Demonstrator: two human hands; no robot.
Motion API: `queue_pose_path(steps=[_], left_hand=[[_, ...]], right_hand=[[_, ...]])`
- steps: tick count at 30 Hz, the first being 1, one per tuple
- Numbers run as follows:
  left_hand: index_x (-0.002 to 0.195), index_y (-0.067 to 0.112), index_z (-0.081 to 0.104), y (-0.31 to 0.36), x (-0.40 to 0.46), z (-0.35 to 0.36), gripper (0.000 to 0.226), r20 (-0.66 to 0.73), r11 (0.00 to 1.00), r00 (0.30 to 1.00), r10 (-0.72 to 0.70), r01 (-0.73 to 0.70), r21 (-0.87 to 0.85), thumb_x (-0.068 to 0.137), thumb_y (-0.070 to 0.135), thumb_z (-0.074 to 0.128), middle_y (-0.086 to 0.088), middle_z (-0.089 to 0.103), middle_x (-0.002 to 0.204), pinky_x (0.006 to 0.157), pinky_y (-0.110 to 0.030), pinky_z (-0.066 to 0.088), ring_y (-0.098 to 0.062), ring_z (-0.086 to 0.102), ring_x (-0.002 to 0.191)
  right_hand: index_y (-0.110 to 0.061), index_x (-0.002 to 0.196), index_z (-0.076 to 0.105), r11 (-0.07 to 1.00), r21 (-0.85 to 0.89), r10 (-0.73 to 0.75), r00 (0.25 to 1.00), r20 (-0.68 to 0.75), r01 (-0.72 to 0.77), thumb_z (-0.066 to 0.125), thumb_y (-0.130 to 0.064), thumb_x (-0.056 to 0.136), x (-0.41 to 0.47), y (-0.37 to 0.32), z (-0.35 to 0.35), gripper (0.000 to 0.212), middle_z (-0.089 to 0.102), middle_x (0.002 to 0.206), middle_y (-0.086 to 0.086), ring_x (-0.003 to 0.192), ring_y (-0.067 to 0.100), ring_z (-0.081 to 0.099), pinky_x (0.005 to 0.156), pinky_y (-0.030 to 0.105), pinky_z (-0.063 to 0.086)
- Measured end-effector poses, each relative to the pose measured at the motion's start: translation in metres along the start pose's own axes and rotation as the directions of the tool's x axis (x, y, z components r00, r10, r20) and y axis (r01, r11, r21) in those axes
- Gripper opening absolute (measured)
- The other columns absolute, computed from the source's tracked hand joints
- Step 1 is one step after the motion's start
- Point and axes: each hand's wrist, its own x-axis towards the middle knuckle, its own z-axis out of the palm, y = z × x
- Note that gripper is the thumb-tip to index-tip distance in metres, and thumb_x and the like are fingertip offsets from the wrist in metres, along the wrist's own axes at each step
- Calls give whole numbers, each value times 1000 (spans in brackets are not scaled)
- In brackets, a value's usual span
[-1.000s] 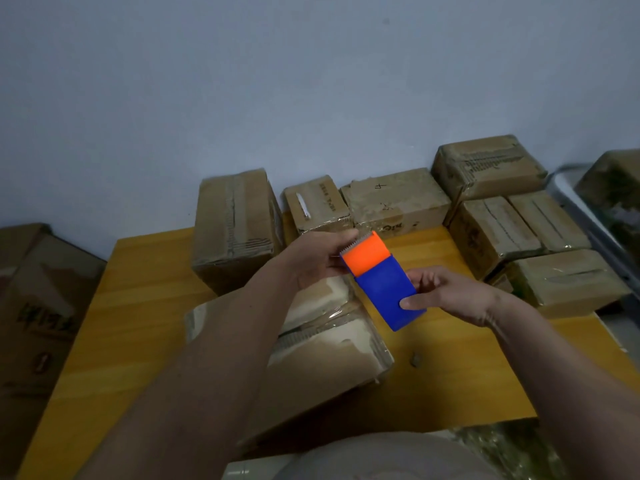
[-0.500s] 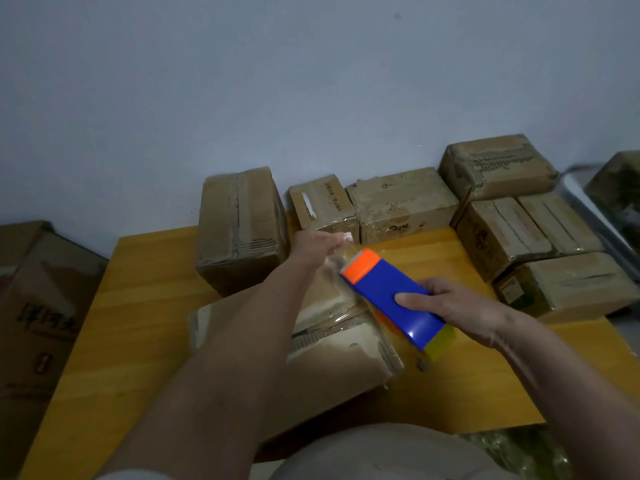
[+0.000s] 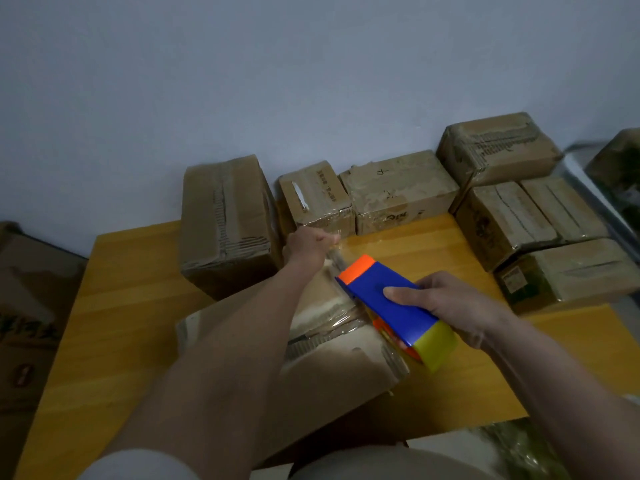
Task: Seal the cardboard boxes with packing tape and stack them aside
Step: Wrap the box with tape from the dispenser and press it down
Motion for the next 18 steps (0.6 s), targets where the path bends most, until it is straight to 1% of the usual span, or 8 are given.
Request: queue_pose_path(steps=[2, 4, 7, 12, 14, 16, 17, 18], left_hand=[[63, 27, 66, -1, 4, 3, 30, 3, 1000, 1000, -17, 16, 18, 89, 42, 64, 0, 63, 71, 79, -36, 49, -27, 64, 86], [72, 28, 72, -6, 8, 7, 22, 17, 998, 998, -65, 65, 10, 87, 44, 67, -5, 71, 88, 87, -41, 51, -29, 63, 96], [91, 27, 76, -13, 10, 13, 20, 38, 990, 990, -138, 138, -23, 85, 45, 70, -1, 72, 107, 95, -41, 49, -22, 64, 103], [90, 25, 75, -17, 17, 13, 27, 67, 988, 986, -153, 154, -11, 86, 50, 67, -3, 71, 110, 97, -41, 48, -24, 62, 105], [92, 25, 72, -17, 22, 14, 35, 84, 976, 972, -218, 214, 51, 86, 58, 62, -9, 66, 121, 102, -46, 43, -30, 56, 115], [116, 18, 65, -14, 22, 14, 59, 140, 936, 935, -326, 299, 187, 86, 67, 51, -14, 55, 136, 108, -51, 35, -36, 44, 130], [127, 12, 59, -14, 22, 13, 70, 142, 917, 919, -368, 333, 218, 87, 69, 48, -15, 50, 140, 109, -51, 34, -37, 40, 133], [131, 10, 54, -13, 22, 11, 71, 129, 917, 917, -377, 350, 193, 89, 66, 48, -16, 49, 140, 109, -50, 35, -36, 41, 132]], right_hand=[[-1, 93, 68, 999, -33, 17, 999, -46, -18, 74, -40, 76, 4, -5, 2, 43, 74, 75, 10, 59, 16, 68, 53, 24, 51], [-1, 90, 67, 998, -44, 29, 997, -69, -33, 76, -39, 75, 6, -9, 3, 42, 73, 71, 9, 55, 15, 67, 51, 23, 50], [-2, 86, 66, 998, -36, 56, 995, -80, -59, 75, -36, 77, 7, -13, 6, 36, 72, 66, 8, 51, 13, 66, 45, 20, 47], [1, 93, 68, 993, -100, 57, 992, -117, -69, 74, -41, 76, 12, -13, 11, 45, 73, 85, 16, 71, 22, 67, 66, 30, 49], [2, 94, 68, 991, -105, 69, 991, -119, -82, 75, -42, 76, 13, -12, 11, 47, 73, 85, 16, 72, 23, 67, 67, 31, 50], [2, 93, 68, 990, -108, 76, 990, -119, -89, 75, -41, 76, 14, -13, 11, 47, 73, 82, 15, 69, 23, 67, 66, 31, 51], [2, 91, 68, 990, -104, 80, 989, -123, -93, 75, -40, 76, 14, -13, 11, 45, 73, 81, 16, 68, 23, 67, 67, 32, 52], [2, 90, 68, 991, -97, 84, 988, -126, -97, 75, -40, 76, 14, -13, 10, 44, 73, 80, 16, 68, 24, 67, 69, 34, 53]])
